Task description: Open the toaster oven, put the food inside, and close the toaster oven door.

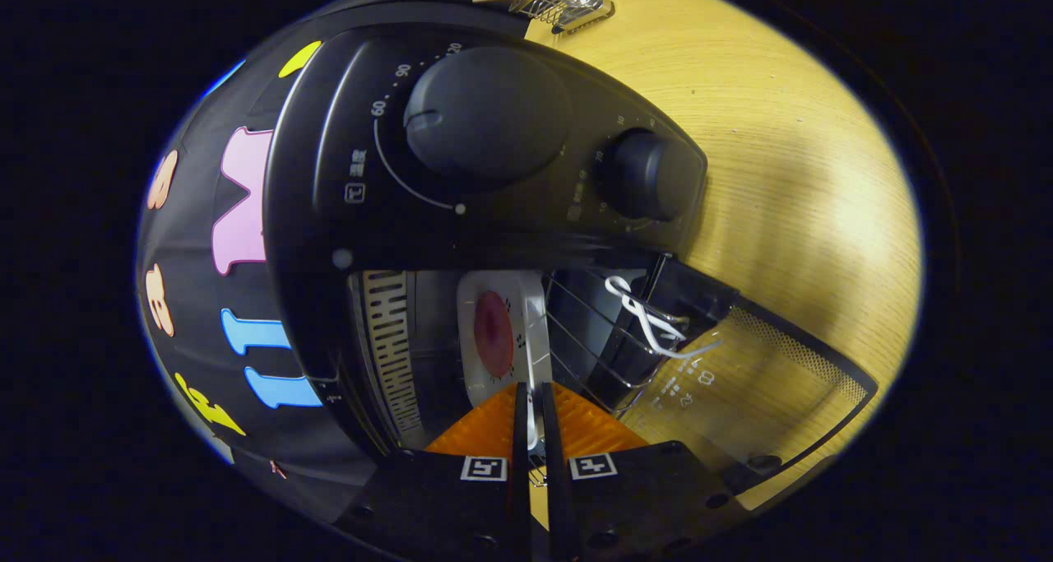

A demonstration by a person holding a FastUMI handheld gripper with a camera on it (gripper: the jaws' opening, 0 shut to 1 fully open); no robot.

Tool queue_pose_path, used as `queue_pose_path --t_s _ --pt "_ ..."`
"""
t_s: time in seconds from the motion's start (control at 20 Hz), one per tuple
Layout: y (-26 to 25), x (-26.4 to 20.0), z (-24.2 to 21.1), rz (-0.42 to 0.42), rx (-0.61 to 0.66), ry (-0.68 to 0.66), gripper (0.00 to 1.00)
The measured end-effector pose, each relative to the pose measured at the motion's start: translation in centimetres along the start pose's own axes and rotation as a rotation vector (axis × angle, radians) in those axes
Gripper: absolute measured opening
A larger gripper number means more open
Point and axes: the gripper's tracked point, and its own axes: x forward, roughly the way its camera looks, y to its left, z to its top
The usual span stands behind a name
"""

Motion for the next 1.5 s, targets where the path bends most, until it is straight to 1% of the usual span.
queue_pose_path --t_s 0.05,0.1,0.25,0.3,0.4,0.45,0.5,0.55,0.7,0.85,1.05,1.35,1.5 --pt "0.2 -0.7 -0.6 0.010 -0.014 0.012 0.14" --pt "0.0 -1.0 -1.1 0.012 -0.037 0.021 0.25" --pt "-0.3 -2.9 -2.4 0.016 -0.115 0.050 0.44" --pt "-0.5 -3.7 -2.8 0.010 -0.141 0.064 0.44" --pt "-1.1 -5.0 -2.8 -0.007 -0.195 0.072 0.73" --pt "-1.2 -5.6 -2.4 -0.009 -0.228 0.056 0.86" --pt "-1.2 -6.5 -2.1 -0.011 -0.264 0.040 0.94" --pt "-1.4 -7.4 -2.1 -0.015 -0.301 0.027 0.98" --pt "-2.5 -9.5 -2.8 -0.047 -0.398 0.032 0.98" --pt "-4.2 -11.4 -3.6 -0.081 -0.528 0.033 0.98" --pt "-6.8 -13.1 -4.8 -0.148 -0.681 0.039 0.99" --pt "-10.2 -14.1 -6.9 -0.256 -1.027 0.068 0.99" --pt "-11.5 -13.5 -7.6 -0.302 -1.159 0.087 0.99"
